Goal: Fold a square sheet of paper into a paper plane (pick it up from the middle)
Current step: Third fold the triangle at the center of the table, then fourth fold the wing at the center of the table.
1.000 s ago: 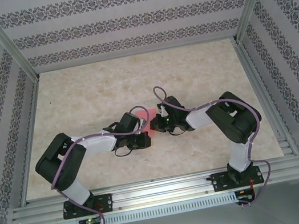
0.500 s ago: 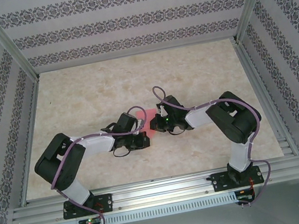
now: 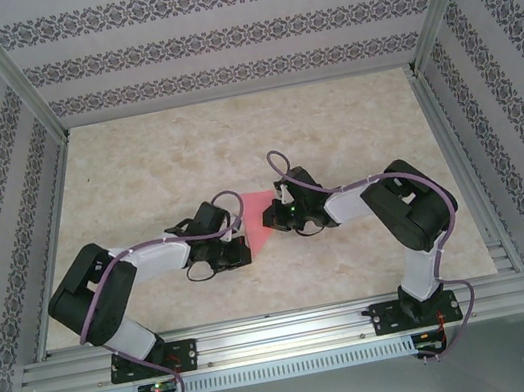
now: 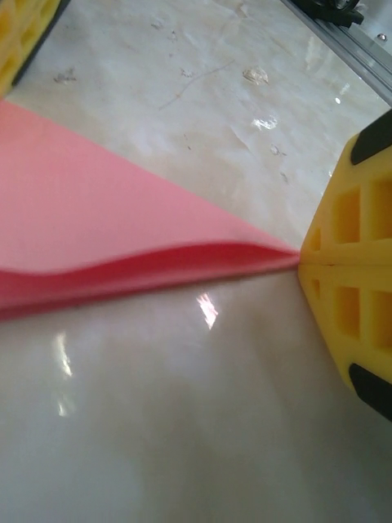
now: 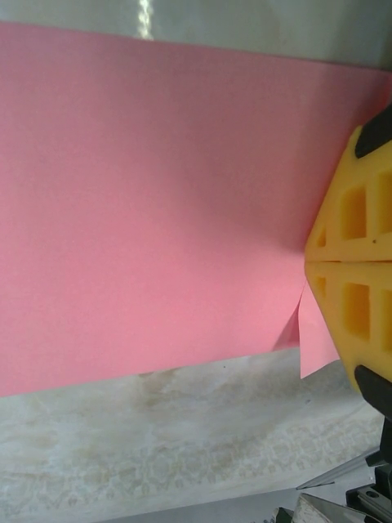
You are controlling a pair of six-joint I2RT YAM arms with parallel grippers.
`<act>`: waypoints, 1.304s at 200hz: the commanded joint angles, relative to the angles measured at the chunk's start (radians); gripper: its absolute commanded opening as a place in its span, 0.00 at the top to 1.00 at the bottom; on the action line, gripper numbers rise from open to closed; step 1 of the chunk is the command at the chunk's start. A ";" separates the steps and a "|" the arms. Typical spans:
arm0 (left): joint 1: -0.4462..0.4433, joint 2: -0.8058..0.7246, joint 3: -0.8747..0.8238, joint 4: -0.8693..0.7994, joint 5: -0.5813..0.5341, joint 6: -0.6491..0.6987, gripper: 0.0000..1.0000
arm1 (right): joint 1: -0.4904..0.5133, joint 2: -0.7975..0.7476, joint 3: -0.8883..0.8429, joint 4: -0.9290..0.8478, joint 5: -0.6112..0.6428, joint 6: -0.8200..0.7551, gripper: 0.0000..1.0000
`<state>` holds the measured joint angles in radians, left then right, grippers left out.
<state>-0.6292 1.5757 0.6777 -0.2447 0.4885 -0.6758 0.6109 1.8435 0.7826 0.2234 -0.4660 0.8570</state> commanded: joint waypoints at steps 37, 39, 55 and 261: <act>0.015 -0.192 0.054 -0.123 -0.073 -0.007 0.91 | -0.007 -0.022 0.046 -0.111 0.023 -0.039 0.89; 0.016 -0.194 0.061 -0.128 -0.079 -0.005 0.91 | -0.008 -0.026 0.050 -0.116 0.024 -0.041 0.88; 0.016 -0.192 0.107 -0.147 -0.123 0.006 0.91 | -0.010 -0.068 0.079 -0.145 0.023 -0.054 0.86; -0.106 0.057 0.395 -0.206 -0.363 0.111 0.88 | -0.123 -0.327 -0.138 -0.151 0.099 -0.011 0.61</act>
<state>-0.7216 1.6272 1.0561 -0.4290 0.1673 -0.5987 0.4927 1.5360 0.6708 0.0040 -0.3485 0.7921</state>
